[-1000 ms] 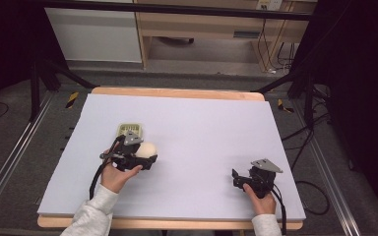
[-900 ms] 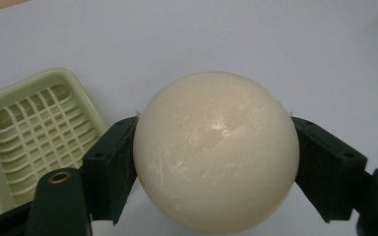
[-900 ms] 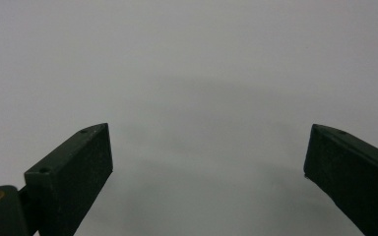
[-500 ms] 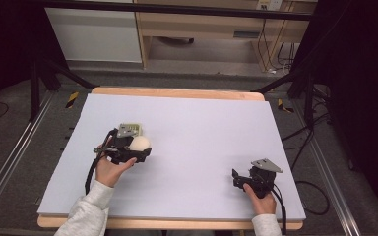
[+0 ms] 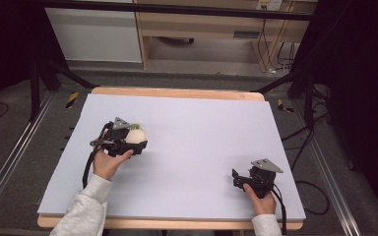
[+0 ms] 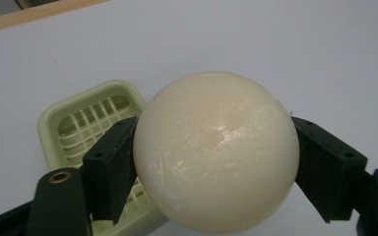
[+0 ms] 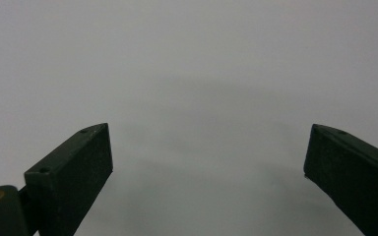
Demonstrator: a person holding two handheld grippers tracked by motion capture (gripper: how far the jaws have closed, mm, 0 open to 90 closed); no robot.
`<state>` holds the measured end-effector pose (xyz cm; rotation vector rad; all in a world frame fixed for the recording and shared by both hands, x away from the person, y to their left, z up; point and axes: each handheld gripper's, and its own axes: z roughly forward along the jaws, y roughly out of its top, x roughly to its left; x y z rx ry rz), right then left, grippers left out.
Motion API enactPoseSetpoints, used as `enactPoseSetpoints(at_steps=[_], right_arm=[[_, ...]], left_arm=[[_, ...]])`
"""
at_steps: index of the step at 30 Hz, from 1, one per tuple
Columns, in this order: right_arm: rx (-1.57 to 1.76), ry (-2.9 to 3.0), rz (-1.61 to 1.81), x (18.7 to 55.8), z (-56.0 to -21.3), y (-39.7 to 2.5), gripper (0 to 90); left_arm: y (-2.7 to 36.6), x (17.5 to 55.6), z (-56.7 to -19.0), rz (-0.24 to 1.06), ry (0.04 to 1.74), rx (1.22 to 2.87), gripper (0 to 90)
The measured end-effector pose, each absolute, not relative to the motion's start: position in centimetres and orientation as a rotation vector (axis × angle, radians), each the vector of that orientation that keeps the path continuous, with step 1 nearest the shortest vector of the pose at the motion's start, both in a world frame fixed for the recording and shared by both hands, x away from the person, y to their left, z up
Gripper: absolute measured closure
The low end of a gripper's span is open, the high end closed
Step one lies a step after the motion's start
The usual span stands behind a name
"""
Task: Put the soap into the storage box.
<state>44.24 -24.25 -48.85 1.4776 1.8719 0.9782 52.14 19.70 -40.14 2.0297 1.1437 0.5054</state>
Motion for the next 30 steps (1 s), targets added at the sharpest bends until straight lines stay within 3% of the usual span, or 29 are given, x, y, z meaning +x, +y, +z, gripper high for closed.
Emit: enactPoseSetpoints(at_steps=[30], right_arm=[[1.481, 1.873, 0.979, 44.2, -48.9, -24.2, 4.8]], left_arm=[[21.6, 54.9, -40.7, 0.547, 1.230, 2.044, 24.2]])
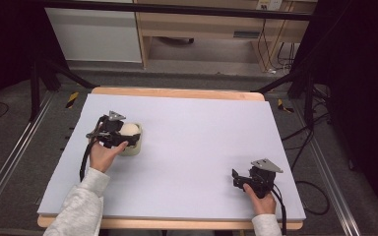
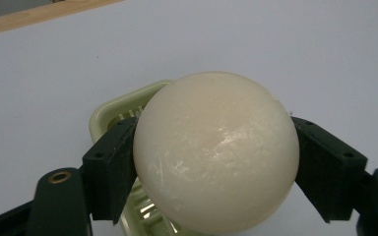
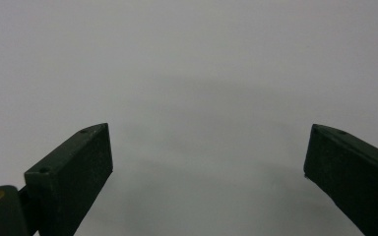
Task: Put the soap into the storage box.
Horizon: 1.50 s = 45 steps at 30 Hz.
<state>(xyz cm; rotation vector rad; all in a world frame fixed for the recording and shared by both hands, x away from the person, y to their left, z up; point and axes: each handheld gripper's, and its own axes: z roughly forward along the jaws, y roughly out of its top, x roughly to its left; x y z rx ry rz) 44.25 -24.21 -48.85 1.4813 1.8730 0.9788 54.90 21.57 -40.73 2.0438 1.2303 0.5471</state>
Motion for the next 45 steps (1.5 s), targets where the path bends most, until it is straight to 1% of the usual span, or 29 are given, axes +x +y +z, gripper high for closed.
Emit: enactPoseSetpoints(at_steps=[29, 45], right_arm=[[1.480, 1.874, 0.979, 44.3, -48.9, -24.2, 4.8], [1.481, 1.873, 0.978, 44.3, -48.9, -24.2, 4.8]], left_arm=[[22.7, 56.6, -43.5, 0.533, 1.316, 2.061, 24.1], [22.2, 56.8, -44.1, 0.528, 1.325, 2.086, 24.1]])
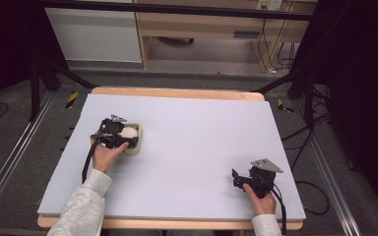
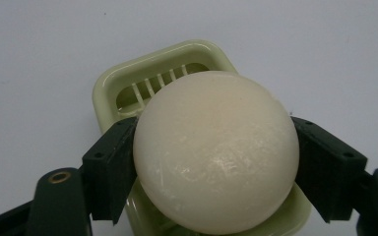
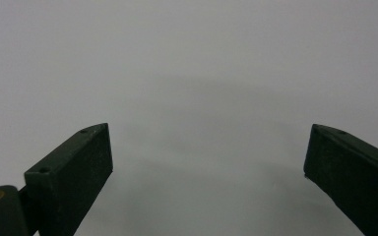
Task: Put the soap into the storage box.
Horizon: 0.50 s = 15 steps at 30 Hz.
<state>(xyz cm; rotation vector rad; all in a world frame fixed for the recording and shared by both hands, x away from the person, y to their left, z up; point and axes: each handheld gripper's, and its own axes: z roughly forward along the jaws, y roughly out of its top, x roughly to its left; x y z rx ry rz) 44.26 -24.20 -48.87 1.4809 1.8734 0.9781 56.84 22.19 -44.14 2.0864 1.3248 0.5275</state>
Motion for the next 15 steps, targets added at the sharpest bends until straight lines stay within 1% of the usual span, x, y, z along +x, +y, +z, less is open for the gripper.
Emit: enactPoseSetpoints(at_steps=[15], right_arm=[[1.482, 1.872, 0.978, 44.24, -48.86, -24.18, 4.8]], left_arm=[[22.15, 56.87, -44.45, 0.529, 1.333, 2.106, 24.0]])
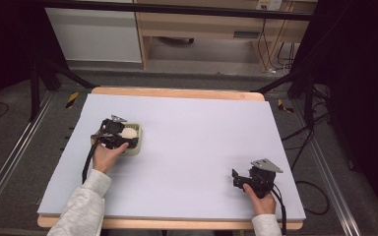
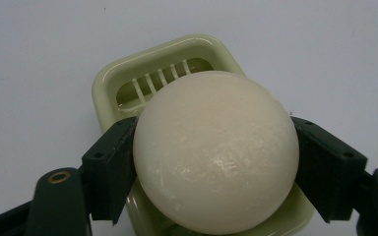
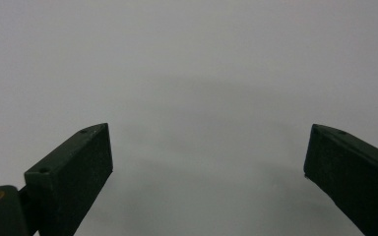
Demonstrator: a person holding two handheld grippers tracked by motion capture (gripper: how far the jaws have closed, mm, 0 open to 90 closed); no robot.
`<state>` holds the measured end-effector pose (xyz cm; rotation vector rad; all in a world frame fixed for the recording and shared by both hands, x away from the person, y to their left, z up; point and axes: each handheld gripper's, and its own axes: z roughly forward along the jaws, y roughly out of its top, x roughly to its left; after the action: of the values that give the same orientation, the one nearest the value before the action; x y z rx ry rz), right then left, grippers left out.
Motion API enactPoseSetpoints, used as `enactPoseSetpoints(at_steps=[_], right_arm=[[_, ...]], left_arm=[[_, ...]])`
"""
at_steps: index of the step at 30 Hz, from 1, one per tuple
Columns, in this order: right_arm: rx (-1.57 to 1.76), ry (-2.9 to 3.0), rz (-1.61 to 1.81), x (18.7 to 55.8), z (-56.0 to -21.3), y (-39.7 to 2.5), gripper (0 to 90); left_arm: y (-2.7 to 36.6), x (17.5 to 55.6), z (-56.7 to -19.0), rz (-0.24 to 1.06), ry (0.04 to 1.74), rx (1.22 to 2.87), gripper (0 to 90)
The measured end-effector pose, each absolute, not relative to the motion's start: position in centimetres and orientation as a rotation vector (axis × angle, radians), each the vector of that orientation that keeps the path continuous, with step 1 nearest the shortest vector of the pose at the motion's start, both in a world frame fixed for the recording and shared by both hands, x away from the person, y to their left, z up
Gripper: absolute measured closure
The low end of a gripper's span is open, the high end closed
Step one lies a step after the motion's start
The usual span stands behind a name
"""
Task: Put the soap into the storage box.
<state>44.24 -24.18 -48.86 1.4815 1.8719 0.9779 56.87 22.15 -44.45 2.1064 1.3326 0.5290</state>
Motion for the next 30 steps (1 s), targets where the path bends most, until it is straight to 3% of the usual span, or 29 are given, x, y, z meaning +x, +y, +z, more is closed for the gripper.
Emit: enactPoseSetpoints(at_steps=[15, 30], right_arm=[[1.475, 1.871, 0.972, 44.2, -48.9, -24.2, 4.8], [1.480, 1.867, 0.971, 44.2, -48.9, -24.2, 4.8]], left_arm=[[23.0, 55.6, -42.8, 0.542, 1.283, 2.022, 20.2], [24.9, 50.9, -42.5, 0.561, 1.216, 1.984, 19.8]])
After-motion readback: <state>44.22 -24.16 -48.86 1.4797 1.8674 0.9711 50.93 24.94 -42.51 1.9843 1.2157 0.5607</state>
